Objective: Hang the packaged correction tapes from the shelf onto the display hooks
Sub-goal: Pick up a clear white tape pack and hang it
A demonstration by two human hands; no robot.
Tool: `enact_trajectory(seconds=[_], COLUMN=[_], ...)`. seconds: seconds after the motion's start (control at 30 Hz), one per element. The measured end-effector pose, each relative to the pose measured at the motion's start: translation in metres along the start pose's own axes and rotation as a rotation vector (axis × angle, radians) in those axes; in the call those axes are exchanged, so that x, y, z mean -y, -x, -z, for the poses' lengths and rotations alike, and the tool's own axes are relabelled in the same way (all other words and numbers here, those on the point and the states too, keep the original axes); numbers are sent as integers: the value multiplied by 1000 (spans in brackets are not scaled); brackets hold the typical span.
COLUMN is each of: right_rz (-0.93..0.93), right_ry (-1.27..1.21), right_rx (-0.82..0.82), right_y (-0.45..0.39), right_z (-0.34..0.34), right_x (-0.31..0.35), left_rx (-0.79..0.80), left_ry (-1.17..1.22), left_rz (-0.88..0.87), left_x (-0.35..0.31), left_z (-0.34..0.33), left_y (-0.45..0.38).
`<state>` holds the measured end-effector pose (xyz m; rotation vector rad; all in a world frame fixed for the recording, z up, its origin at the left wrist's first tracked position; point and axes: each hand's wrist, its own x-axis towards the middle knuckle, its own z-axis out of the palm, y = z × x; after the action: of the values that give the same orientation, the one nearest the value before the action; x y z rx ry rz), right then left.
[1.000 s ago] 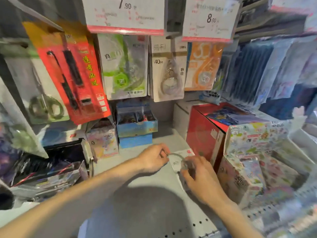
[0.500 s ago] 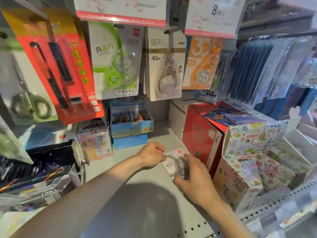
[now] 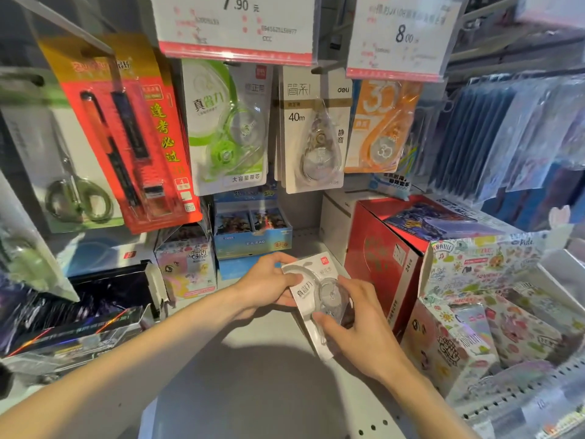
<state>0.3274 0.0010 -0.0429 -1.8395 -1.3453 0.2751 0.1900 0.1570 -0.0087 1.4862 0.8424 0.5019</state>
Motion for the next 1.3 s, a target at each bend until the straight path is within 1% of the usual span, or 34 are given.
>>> enact_trajectory(seconds=[0.1,0.23,0.37,0.43,0.57,0.73,0.83,0.97,1.1,1.2,1.3], right_rz=[-46,-113,-124,-95,-26,164,249,334,373,410,435], right_ry=[-91,-244,-377,-421,-490,-487,-510,-554,-629,-612,-614], right_rx=[-12,54,8,13,99,199,251,297,284,253,230], right_y=[-9,-13,-10,-7,-8,-19,-30,-44,-47,-46,-42], right_z=[6,12,14,21,45,87,109,126,127,127,126], right_x=[10,37,58,70,94,106,109,120,130,133,131], left_rx=[-14,-58,-136,-171,-271,-385,-493,-659,-781,-851,-875], left_ry=[-17,-52,-76,-76,-136,-177,-239,-176,-131,-192,-270], left_rz=[-92,-234,-355,-411,-531,-687,-760,-772,-765,-760,-763], left_x=[-7,-23,-35,-43,-67,-96,-113,-130,-146,-155,-155], left_z=[10,26,34,37,36,20,6,-3,-3,0,0], left_y=[14,36,61,77,110,137,149,160,176,186,196])
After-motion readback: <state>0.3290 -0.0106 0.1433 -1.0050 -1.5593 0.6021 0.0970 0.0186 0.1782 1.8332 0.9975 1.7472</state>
